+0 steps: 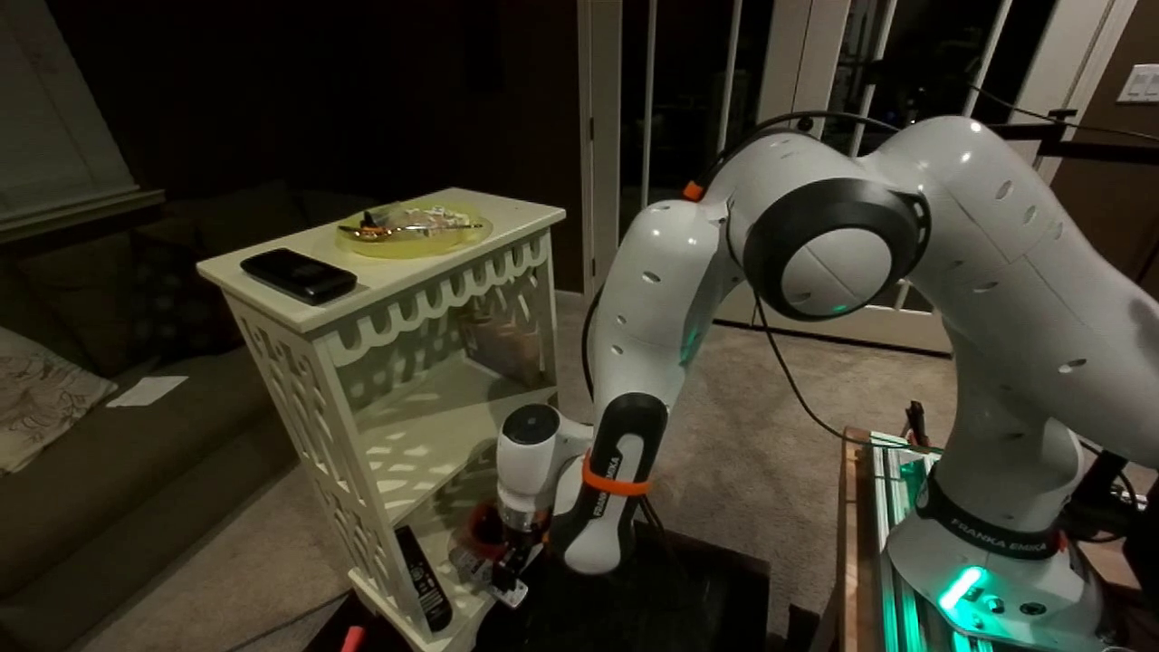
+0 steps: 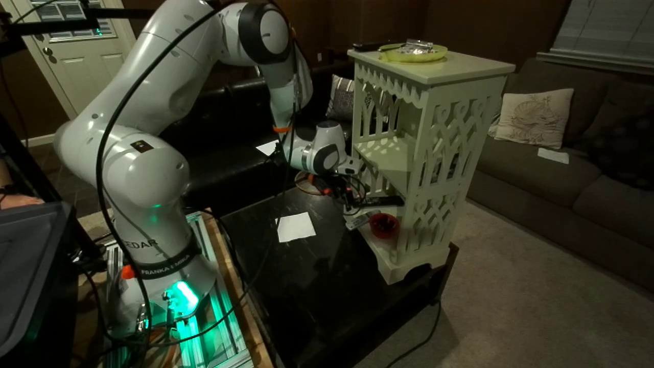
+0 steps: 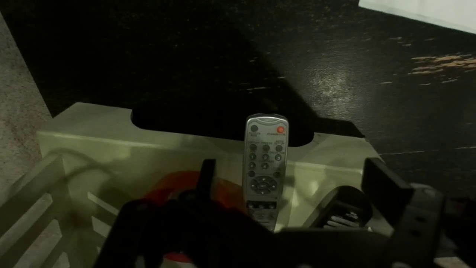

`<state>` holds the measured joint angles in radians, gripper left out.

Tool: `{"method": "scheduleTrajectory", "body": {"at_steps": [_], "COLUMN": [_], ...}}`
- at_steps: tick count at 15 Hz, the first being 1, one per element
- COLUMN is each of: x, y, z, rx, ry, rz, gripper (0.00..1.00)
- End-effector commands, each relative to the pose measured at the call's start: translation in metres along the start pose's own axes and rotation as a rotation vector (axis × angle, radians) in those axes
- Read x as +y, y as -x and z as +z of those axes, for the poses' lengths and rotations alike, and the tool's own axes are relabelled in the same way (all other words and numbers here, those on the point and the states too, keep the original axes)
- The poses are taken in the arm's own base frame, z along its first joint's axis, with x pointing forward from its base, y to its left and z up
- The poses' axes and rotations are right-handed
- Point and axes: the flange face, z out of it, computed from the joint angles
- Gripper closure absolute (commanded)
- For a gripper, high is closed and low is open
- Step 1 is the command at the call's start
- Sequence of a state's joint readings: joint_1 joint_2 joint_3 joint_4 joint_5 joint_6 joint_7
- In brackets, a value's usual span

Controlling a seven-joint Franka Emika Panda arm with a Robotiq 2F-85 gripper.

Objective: Push the grey remote backwards slightly

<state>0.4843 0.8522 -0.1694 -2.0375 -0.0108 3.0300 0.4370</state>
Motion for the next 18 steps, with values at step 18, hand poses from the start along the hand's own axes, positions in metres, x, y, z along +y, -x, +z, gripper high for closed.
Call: {"method": "scheduleTrajectory", "body": {"at_steps": [18], "x": [-0.001], "y": [-0.003], "z": [0.101], "rx": [-0.068], "ry": [-0.004], "rz": [0.091], "gripper": [0.04]}}
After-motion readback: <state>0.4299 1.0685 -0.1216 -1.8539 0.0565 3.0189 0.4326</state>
